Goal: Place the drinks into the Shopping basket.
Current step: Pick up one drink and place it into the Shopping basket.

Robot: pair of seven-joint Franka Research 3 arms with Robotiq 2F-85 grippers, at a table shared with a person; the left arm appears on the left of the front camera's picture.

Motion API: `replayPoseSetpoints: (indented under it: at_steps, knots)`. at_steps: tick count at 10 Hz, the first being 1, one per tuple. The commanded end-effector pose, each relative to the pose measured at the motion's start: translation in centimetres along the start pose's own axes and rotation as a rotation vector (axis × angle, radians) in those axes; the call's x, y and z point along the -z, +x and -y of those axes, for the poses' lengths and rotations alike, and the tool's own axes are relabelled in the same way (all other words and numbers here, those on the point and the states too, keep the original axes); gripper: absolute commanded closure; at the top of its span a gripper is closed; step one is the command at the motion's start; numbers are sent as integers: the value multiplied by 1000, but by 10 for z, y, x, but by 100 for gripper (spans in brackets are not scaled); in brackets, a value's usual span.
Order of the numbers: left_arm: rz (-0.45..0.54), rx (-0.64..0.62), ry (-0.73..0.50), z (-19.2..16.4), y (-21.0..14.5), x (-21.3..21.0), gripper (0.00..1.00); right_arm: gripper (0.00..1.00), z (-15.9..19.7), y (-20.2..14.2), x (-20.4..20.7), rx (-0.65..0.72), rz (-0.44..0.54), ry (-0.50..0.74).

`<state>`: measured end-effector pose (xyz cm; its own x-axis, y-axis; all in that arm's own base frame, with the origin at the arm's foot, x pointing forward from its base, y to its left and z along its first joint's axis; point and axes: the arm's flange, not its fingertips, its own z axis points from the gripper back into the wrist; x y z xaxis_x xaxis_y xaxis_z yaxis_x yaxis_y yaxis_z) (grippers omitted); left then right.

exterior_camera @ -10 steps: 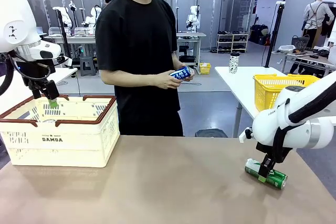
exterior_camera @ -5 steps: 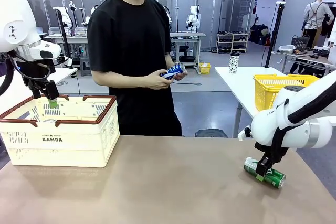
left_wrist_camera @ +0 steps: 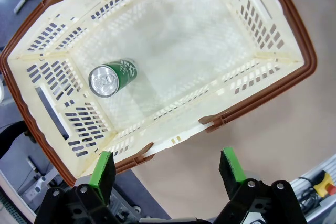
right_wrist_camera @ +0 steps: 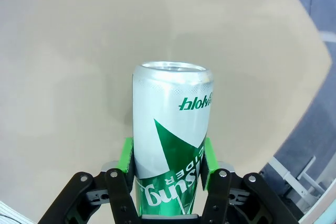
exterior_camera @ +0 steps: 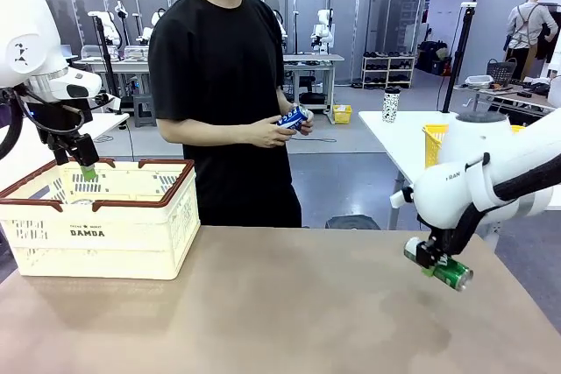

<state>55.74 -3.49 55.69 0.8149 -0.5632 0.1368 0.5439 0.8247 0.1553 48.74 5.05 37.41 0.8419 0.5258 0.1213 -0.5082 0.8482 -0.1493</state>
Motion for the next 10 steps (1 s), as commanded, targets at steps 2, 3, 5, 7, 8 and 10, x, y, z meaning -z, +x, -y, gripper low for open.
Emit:
replayPoseSetpoints:
  at_steps: [2, 3, 5, 7, 8, 10]
  knots:
    - [2, -17, 1, 0, 3, -1, 0, 64, -35, 23, -52, 49, 20, -62]
    - [2, -17, 1, 0, 3, -1, 0, 64, -46, 28, -63, 45, 32, -77]
    - [2, -17, 1, 0, 3, -1, 0, 64, -70, 38, -79, 14, 76, -92]
    - [2, -17, 1, 0, 3, -1, 0, 64, -94, 55, -82, -25, 133, -69]
    - [2, -17, 1, 0, 3, -1, 0, 64, -108, 65, -80, -38, 152, -54]
    - [2, -17, 1, 0, 3, -1, 0, 64, -140, 84, -70, -63, 169, -8]
